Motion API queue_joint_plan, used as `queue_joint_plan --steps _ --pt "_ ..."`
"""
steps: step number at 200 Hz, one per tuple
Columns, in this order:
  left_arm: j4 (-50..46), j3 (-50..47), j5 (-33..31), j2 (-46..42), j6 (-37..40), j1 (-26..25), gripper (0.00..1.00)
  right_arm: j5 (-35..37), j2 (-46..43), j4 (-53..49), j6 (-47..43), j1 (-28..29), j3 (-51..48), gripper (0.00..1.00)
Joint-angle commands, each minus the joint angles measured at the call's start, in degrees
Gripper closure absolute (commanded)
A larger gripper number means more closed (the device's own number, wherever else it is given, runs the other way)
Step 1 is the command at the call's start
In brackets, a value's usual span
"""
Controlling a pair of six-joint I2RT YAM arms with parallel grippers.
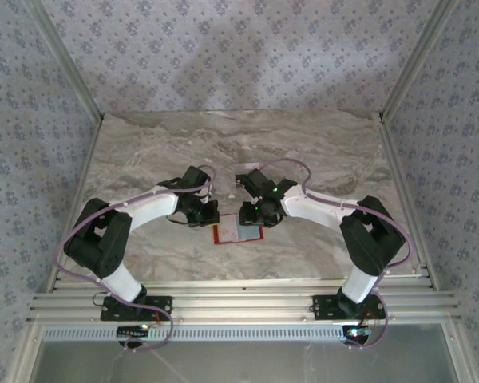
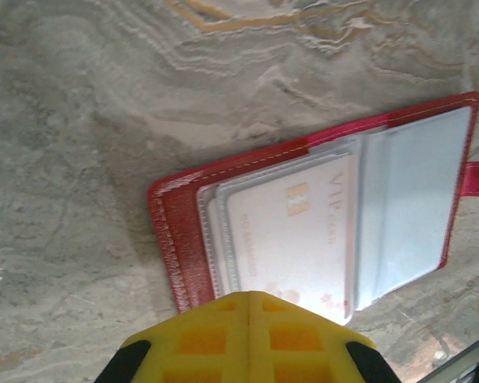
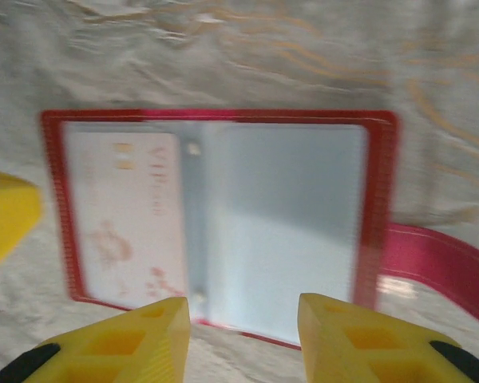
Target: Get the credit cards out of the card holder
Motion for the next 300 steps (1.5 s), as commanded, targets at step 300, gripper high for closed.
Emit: queue_joint_plan --steps 300 --pt "-2.1 0.9 -2.0 -1.6 0.7 -1.1 0.98 -5.8 2.5 7.3 1.7 -0.8 -2.0 0.67"
